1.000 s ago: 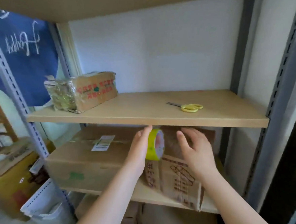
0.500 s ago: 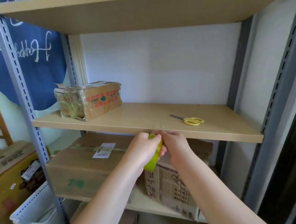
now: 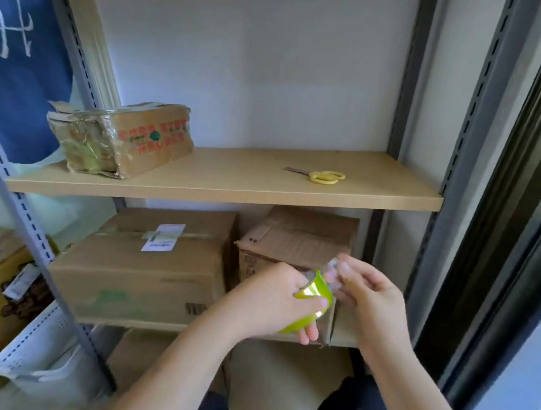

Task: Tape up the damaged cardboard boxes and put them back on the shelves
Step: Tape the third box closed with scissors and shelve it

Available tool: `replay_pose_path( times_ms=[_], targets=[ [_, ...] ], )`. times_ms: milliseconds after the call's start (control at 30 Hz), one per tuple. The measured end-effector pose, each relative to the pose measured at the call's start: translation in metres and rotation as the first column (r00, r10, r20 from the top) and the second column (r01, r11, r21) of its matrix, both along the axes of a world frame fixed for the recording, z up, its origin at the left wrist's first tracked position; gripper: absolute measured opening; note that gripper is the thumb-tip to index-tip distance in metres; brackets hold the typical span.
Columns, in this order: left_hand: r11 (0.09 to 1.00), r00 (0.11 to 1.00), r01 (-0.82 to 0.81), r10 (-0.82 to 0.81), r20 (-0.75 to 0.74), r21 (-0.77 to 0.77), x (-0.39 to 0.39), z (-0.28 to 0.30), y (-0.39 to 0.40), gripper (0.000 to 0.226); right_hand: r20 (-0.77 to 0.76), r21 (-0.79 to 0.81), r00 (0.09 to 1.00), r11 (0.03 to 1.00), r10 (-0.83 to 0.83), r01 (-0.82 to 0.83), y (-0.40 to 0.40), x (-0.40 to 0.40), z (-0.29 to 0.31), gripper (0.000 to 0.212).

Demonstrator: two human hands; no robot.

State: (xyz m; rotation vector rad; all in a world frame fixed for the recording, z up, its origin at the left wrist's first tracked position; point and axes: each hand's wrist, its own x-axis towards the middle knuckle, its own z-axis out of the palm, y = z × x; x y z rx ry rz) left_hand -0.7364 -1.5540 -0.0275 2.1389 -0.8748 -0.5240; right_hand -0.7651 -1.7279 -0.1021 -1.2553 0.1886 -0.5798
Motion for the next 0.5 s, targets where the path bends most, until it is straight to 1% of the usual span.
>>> replay_pose_path(
  times_ms=[33,67,100,133,167,200,233,267,367,400,433,467,500],
  targets=[
    [0.996,0.994,-0.004,-0.007,0.112,0.094,-0.002,-0.017,-0.01,0.028,-0.02,0.142,1.0,0.99,-0.006,0.009,-0.003,-0.001,-0.021,0.026],
    [0.984,0.973,-0.032,-0.009,0.229,0.176,-0.002,-0.034,-0.019,0.031,-0.045,0.232,0.998,0.972,-0.037,0.047,-0.007,-0.002,-0.04,0.028],
    [0.965,0.935,-0.092,-0.001,0.356,0.244,-0.002,-0.05,-0.026,0.034,-0.063,0.286,0.995,0.954,-0.077,0.092,-0.01,-0.003,-0.055,0.03],
    [0.935,0.878,-0.183,0.016,0.479,0.304,0.002,-0.064,-0.031,0.038,-0.075,0.318,0.989,0.937,-0.13,0.148,-0.015,-0.003,-0.066,0.033],
    [0.891,0.827,-0.283,0.04,0.561,0.354,0.008,-0.074,-0.032,0.042,-0.089,0.342,0.979,0.917,-0.185,0.205,-0.02,-0.003,-0.073,0.036],
    [0.851,0.801,-0.358,0.07,0.594,0.383,0.014,-0.08,-0.03,0.046,-0.101,0.358,0.97,0.901,-0.223,0.244,-0.025,-0.001,-0.079,0.036],
    [0.828,0.793,-0.397,0.092,0.602,0.396,0.021,-0.085,-0.026,0.049,-0.097,0.38,0.969,0.891,-0.228,0.248,-0.029,0.003,-0.085,0.033],
    [0.826,0.795,-0.397,0.092,0.6,0.4,0.028,-0.09,-0.022,0.048,-0.097,0.397,0.971,0.886,-0.219,0.24,-0.031,0.009,-0.09,0.028],
    [0.862,0.78,-0.272,-0.063,0.623,0.428,0.035,-0.101,-0.013,0.027,-0.128,0.465,0.97,0.851,-0.207,0.243,-0.036,0.031,-0.099,0.02],
    [0.86,0.775,-0.267,-0.076,0.627,0.435,0.037,-0.103,-0.01,0.025,-0.12,0.488,0.974,0.843,-0.194,0.228,-0.039,0.037,-0.101,0.019],
    [0.85,0.764,-0.307,-0.048,0.643,0.428,0.041,-0.104,-0.008,0.026,-0.118,0.508,0.977,0.834,-0.18,0.215,-0.043,0.042,-0.102,0.018],
    [0.83,0.727,-0.384,0.001,0.687,0.405,0.046,-0.103,-0.005,0.029,-0.121,0.526,0.978,0.824,-0.172,0.21,-0.046,0.046,-0.104,0.016],
    [0.796,0.662,-0.472,0.037,0.748,0.378,0.051,-0.101,-0.002,0.033,-0.119,0.545,0.978,0.812,-0.173,0.21,-0.049,0.051,-0.106,0.015]
  ],
)
